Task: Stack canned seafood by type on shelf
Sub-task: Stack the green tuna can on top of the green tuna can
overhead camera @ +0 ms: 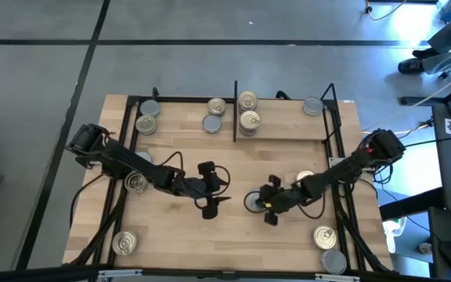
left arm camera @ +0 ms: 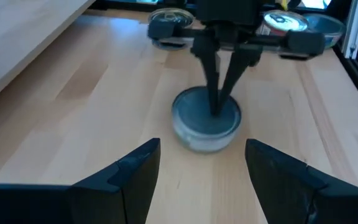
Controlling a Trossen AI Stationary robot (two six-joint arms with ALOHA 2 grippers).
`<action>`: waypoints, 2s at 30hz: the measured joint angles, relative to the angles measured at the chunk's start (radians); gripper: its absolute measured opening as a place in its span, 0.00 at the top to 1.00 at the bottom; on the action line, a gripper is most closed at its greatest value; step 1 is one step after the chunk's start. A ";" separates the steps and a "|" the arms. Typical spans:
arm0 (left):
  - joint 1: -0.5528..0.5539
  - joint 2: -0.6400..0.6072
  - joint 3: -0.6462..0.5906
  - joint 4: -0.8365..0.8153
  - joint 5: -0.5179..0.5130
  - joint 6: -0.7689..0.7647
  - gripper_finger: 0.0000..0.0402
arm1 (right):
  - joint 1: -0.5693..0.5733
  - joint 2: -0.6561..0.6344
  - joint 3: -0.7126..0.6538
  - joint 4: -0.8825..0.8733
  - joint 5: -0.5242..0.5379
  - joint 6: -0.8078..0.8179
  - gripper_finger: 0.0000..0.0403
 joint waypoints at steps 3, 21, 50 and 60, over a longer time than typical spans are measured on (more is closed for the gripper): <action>0.006 0.033 0.000 0.057 0.023 0.027 0.42 | -0.005 -0.024 -0.002 -0.006 -0.024 -0.031 0.92; 0.132 0.298 0.237 0.116 0.225 0.140 0.26 | 0.077 -0.272 0.000 -0.423 -0.034 0.037 0.26; 0.125 0.460 0.294 0.061 0.219 0.183 0.41 | 0.240 -0.239 -0.209 -0.044 0.265 0.139 0.25; 0.120 0.460 0.212 0.169 0.227 0.205 0.41 | 0.240 -0.198 -0.212 0.102 0.297 -0.014 0.25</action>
